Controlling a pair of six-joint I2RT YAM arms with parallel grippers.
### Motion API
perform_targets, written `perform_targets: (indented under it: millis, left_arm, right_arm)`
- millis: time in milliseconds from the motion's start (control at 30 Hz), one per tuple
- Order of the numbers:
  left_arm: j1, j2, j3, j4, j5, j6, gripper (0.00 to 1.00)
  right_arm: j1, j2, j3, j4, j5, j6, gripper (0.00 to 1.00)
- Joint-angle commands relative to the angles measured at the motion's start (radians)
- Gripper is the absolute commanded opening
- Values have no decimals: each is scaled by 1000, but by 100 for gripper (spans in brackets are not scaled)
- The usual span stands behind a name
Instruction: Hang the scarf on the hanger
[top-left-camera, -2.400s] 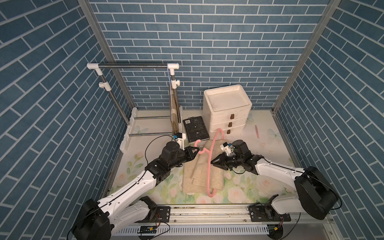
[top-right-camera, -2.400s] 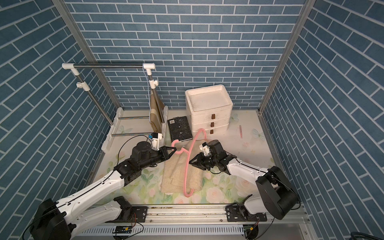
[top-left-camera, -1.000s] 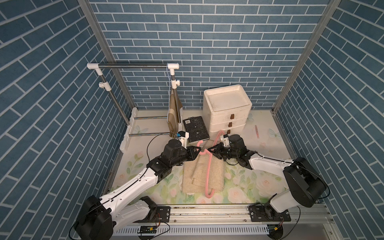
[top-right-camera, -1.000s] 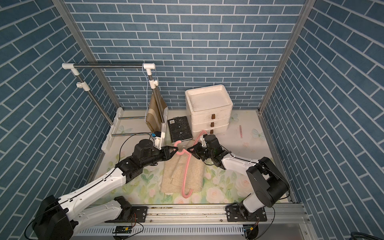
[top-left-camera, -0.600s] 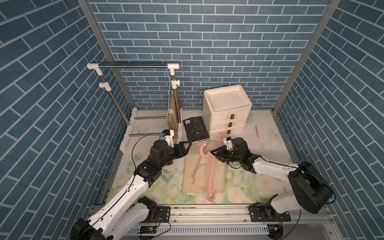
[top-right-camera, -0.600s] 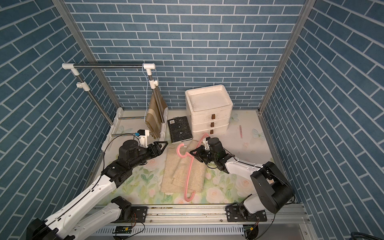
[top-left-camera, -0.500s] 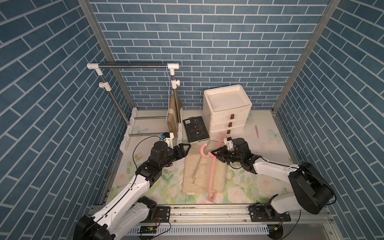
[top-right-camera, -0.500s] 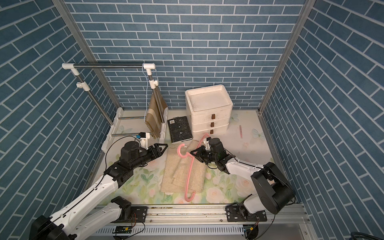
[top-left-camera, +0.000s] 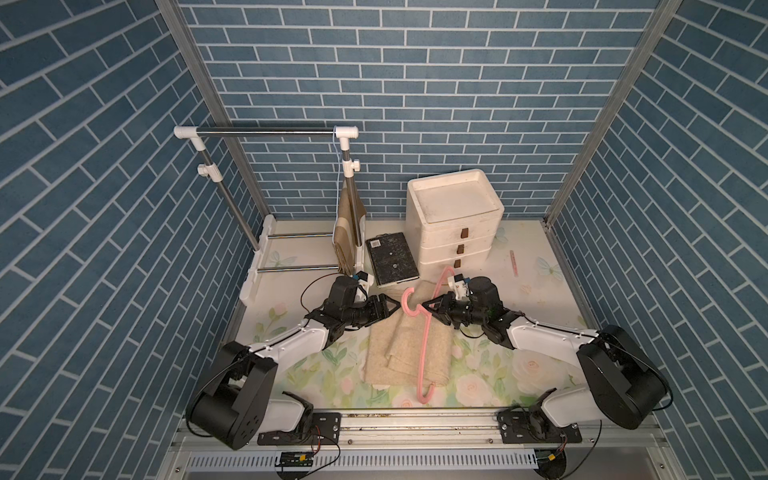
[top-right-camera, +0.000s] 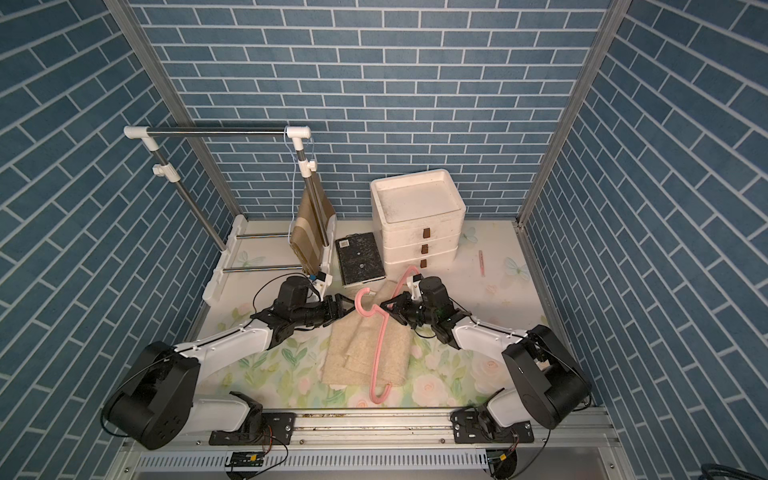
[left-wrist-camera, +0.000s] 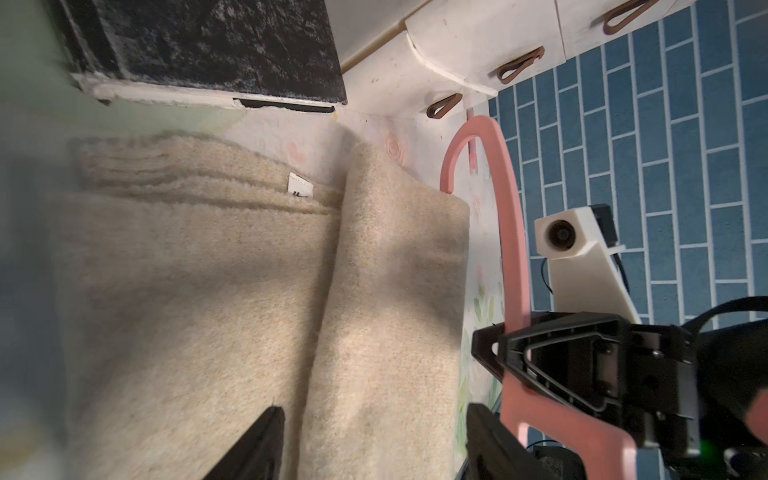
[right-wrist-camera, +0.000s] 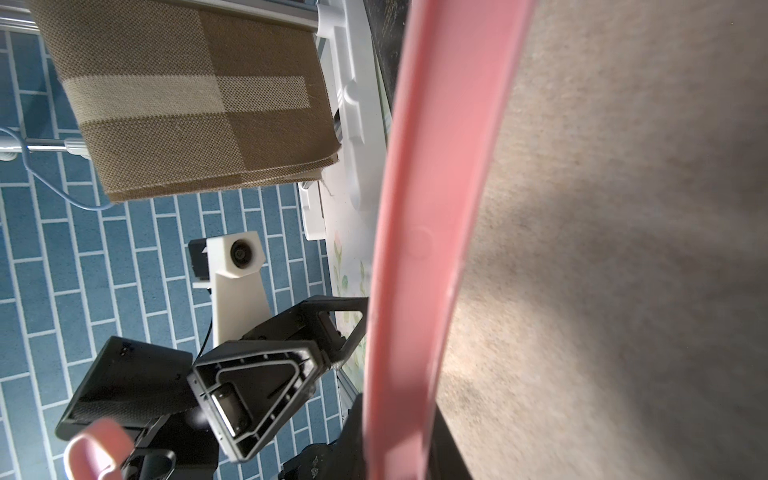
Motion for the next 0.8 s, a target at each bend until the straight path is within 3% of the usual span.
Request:
perform_targets:
  millis: [0,267,400,567,633,767]
  left_arm:
    - [-11,86,60,64,64,52,73]
    - [-69,275,145,72,66,95,71]
    - [-87,322,162,51,39,117,71]
    - [-131,360,157,104,99,96,69]
    - [-145,367,135,176,138,55,64]
    - [-148,352,97,237,156,0,39]
  right_arm:
    - [-4,-17,-6,44,-13,-28,1]
    - [-4,-14,-2,46,-16,-26,1]
    - [-4,-17,-3,45,-14,-26,1]
    - [-5,-13,-3,50,-16,-26,1]
    - [-4,-10,-3,54,-20,-26,1]
    - [-4,-6,-3,61,-27,-25,1]
